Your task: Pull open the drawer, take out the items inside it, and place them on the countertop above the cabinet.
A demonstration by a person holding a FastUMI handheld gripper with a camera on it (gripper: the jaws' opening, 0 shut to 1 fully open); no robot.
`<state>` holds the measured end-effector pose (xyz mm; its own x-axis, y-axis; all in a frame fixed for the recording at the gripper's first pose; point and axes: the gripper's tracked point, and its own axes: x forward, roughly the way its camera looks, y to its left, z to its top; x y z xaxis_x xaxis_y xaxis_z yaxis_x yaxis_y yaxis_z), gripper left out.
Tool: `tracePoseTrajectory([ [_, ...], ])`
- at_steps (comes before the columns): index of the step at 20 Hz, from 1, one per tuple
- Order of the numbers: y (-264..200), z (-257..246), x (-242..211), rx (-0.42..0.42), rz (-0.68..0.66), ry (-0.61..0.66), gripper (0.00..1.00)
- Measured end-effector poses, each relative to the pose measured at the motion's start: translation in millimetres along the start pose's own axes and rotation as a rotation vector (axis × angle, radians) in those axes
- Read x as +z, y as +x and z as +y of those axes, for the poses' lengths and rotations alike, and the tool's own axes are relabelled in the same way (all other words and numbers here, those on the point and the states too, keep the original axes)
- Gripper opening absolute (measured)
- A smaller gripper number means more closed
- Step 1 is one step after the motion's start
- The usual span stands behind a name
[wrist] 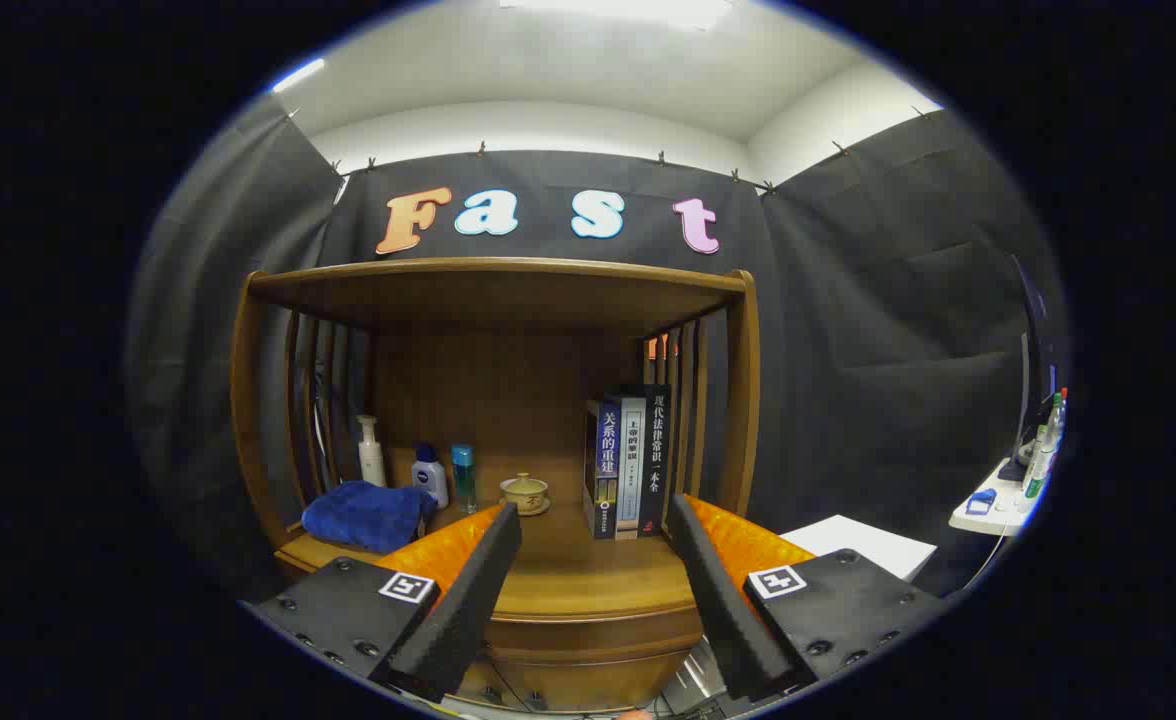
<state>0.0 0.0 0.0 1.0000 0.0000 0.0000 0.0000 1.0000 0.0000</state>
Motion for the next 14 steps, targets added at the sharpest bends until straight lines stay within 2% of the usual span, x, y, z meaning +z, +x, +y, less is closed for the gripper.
tracePoseTrajectory([
  [6, 0, 9, 9, -0.03, 0.009, 0.029, 0.98],
  [10, -8, 7, 1, -0.085, 0.001, -0.021, 0.98],
  [14, -10, 23, -1, -0.053, 0.003, -0.015, 0.98],
])
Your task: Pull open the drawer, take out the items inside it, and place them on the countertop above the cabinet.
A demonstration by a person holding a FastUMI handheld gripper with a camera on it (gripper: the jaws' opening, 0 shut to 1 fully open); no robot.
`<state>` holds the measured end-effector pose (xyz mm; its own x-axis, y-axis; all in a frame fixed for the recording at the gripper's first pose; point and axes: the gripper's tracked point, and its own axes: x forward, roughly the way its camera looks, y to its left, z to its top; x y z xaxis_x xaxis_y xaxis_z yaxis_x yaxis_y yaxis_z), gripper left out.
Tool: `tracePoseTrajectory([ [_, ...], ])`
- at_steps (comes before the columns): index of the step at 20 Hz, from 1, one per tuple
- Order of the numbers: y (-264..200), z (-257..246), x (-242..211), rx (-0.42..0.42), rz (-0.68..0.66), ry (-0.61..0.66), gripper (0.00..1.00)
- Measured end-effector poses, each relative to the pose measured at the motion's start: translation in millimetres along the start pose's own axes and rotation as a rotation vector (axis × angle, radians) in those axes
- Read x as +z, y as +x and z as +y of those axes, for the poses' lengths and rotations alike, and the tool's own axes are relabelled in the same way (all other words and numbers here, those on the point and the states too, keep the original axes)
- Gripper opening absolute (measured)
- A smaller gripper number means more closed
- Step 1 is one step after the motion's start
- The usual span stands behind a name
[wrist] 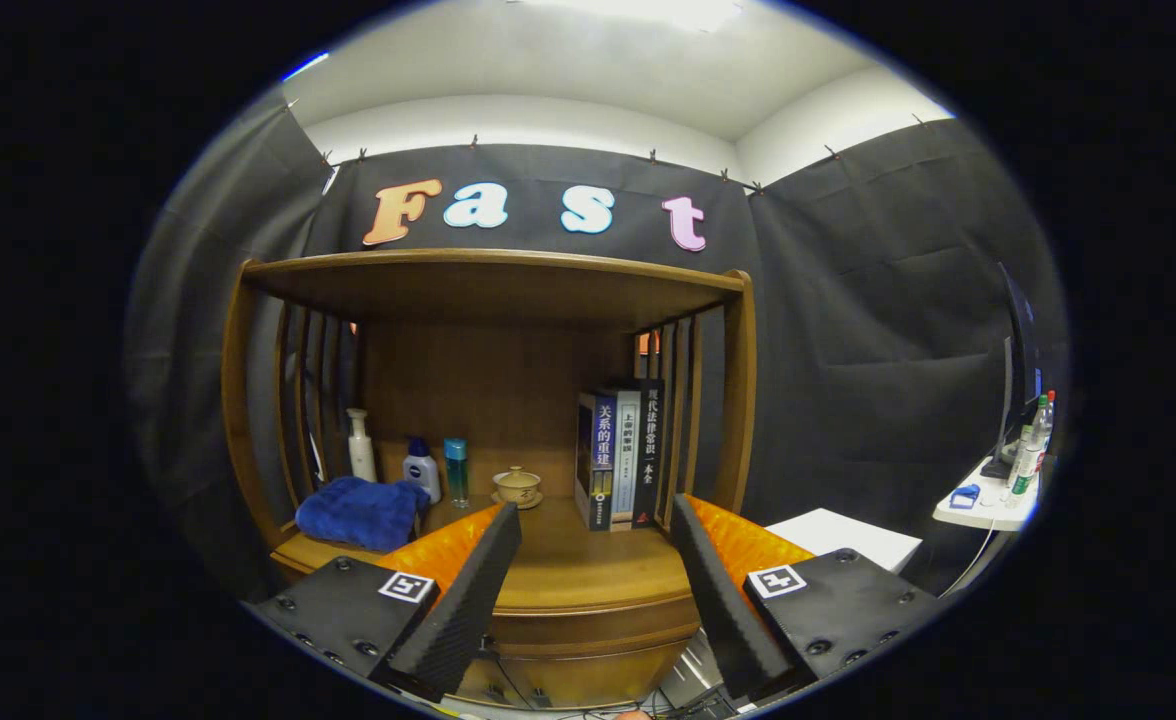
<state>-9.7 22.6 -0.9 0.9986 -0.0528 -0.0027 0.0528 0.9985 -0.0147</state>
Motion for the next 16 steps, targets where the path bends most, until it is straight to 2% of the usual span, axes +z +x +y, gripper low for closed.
tracePoseTrajectory([
  [5, -1, 15, 10, 0.036, -0.044, -0.019, 0.98],
  [12, -13, 31, -13, 0.074, -0.034, -0.011, 0.98],
  [16, -15, 31, -20, 0.058, -0.029, -0.017, 0.98],
])
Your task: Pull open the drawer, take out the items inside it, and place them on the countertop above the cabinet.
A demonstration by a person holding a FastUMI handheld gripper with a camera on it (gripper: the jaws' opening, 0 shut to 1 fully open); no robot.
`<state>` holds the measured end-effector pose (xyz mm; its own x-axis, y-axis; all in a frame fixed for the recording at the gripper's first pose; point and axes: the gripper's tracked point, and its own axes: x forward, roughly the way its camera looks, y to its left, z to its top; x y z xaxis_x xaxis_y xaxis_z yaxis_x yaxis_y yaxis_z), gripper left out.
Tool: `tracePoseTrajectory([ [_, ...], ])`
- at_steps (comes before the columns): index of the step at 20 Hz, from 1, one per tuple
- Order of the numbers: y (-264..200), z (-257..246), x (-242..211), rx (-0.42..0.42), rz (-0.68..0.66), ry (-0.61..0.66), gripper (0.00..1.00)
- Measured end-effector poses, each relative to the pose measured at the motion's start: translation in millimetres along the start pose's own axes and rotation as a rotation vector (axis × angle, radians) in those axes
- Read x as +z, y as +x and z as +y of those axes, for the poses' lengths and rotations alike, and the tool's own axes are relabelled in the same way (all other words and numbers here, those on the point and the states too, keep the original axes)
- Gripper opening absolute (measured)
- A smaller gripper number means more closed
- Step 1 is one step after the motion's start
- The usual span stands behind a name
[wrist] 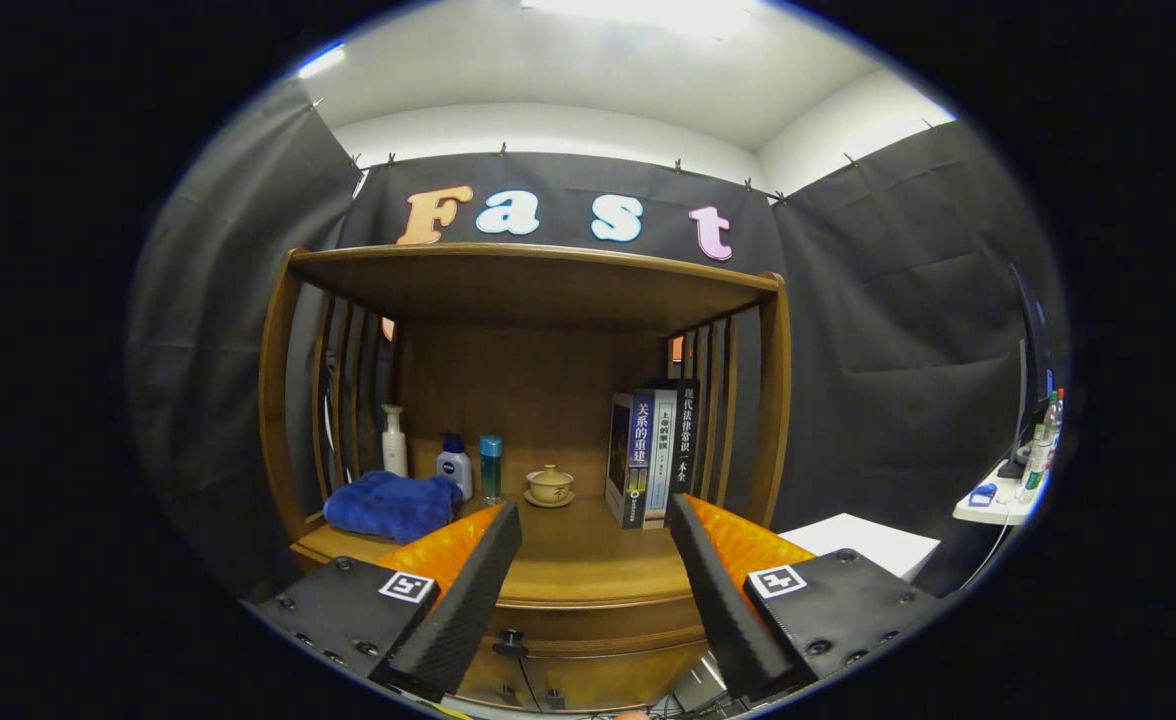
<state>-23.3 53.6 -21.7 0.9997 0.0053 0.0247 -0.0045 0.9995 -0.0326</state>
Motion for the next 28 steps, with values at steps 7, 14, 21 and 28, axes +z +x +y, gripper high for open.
tracePoseTrajectory([
  [7, -2, 16, -51, 0.009, 0.038, 0.033, 0.98],
  [14, 18, 61, -161, 0.064, 0.119, 0.067, 0.98],
  [21, 38, 78, -245, 0.092, 0.223, 0.014, 0.99],
  [28, 60, 87, -278, 0.113, 0.269, 0.118, 0.96],
])
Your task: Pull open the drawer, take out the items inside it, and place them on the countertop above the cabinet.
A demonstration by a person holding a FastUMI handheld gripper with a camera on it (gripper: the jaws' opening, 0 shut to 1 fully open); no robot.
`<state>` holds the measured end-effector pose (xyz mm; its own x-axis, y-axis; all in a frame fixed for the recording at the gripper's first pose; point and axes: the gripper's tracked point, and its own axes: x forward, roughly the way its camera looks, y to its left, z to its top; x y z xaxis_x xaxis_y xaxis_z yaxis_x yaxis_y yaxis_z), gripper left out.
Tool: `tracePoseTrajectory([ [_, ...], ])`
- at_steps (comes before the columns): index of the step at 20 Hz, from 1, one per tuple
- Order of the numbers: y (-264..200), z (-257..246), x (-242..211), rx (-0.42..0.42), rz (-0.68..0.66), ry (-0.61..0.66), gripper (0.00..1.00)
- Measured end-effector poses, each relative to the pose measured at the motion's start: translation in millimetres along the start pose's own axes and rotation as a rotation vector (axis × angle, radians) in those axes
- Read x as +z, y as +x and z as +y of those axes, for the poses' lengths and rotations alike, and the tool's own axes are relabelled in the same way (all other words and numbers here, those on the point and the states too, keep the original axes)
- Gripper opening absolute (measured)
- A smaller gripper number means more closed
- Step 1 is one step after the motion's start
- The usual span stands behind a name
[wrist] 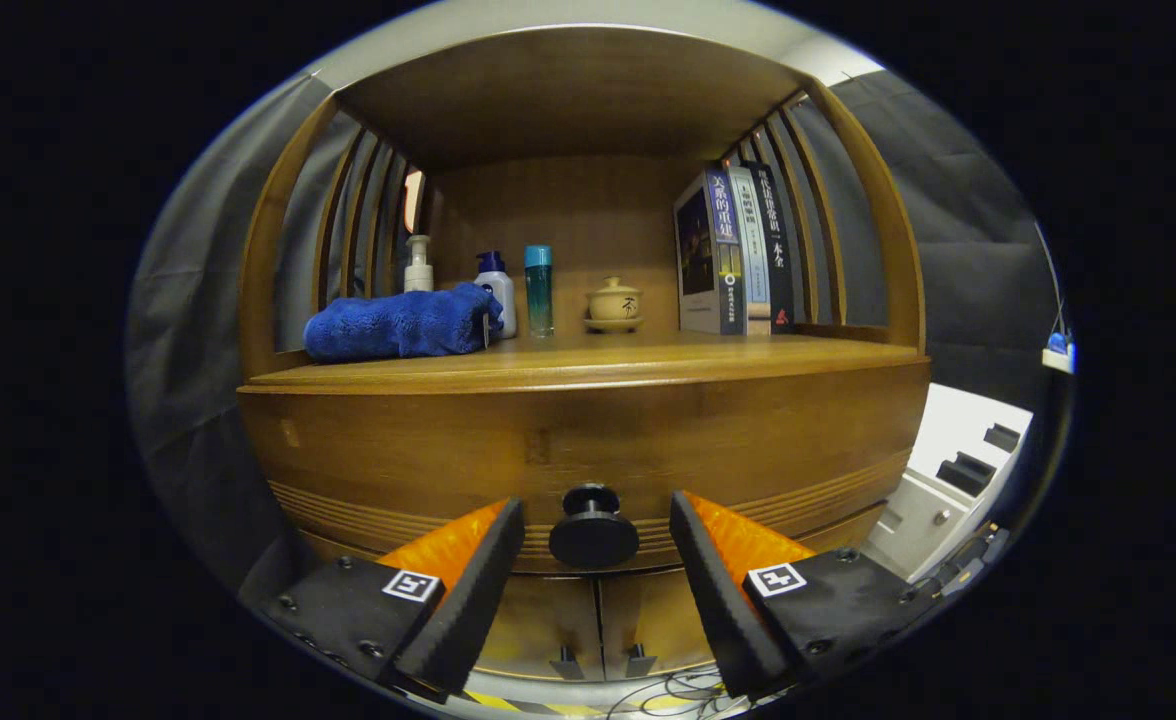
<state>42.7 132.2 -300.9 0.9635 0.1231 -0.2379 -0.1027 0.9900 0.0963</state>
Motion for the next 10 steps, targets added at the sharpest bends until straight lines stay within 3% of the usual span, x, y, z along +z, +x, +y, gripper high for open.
tracePoseTrajectory([
  [3, 6.6, 3.8, -5.9, 0.027, 0.02, 0.042, 0.77],
  [4, 9.0, 2.6, -8.3, 0.03, 0.023, 0.044, 0.76],
  [10, 9.3, 2.3, -2.4, 0.03, 0.015, 0.038, 0.48],
])
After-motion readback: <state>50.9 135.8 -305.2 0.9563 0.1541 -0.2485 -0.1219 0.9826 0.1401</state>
